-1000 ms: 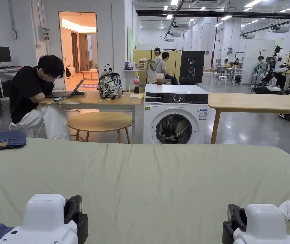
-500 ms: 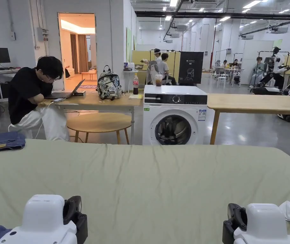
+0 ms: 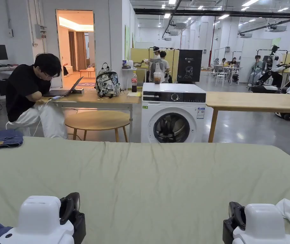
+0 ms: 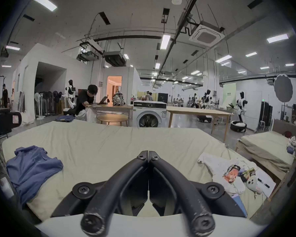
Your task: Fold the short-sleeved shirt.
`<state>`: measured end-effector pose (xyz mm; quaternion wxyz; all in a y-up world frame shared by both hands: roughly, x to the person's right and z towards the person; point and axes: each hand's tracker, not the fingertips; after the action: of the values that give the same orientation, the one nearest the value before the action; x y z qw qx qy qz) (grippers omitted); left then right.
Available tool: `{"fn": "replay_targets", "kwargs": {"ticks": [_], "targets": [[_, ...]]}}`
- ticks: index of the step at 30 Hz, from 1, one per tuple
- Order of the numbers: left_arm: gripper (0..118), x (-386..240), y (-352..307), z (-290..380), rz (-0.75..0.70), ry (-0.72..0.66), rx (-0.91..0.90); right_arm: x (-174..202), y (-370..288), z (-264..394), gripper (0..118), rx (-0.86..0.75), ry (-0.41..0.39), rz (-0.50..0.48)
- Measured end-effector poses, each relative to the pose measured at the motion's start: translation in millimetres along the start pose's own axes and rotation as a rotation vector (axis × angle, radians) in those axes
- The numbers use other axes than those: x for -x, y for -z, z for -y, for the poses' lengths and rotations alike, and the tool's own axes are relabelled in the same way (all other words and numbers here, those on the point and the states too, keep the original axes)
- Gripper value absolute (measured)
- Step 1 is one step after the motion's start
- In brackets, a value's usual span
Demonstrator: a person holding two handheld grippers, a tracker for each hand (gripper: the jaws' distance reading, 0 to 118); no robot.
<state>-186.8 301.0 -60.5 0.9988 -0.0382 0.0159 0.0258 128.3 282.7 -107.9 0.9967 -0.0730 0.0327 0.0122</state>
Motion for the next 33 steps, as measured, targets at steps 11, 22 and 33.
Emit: {"fn": "replay_targets", "kwargs": {"ticks": [11, 22, 33], "targets": [[0, 0, 0, -4, 0.001, -0.001, 0.007, 0, -6, 0, 0, -0.001, 0.024, -0.012], [0, 30, -20, 1, -0.097, 0.003, 0.027, 44, 8, 0, 0, 0.006, -0.001, -0.111], [0, 115, -47, -3, -0.164, 0.016, 0.159, 102, 19, 9, 0, 0.05, -0.002, -0.329]]}}
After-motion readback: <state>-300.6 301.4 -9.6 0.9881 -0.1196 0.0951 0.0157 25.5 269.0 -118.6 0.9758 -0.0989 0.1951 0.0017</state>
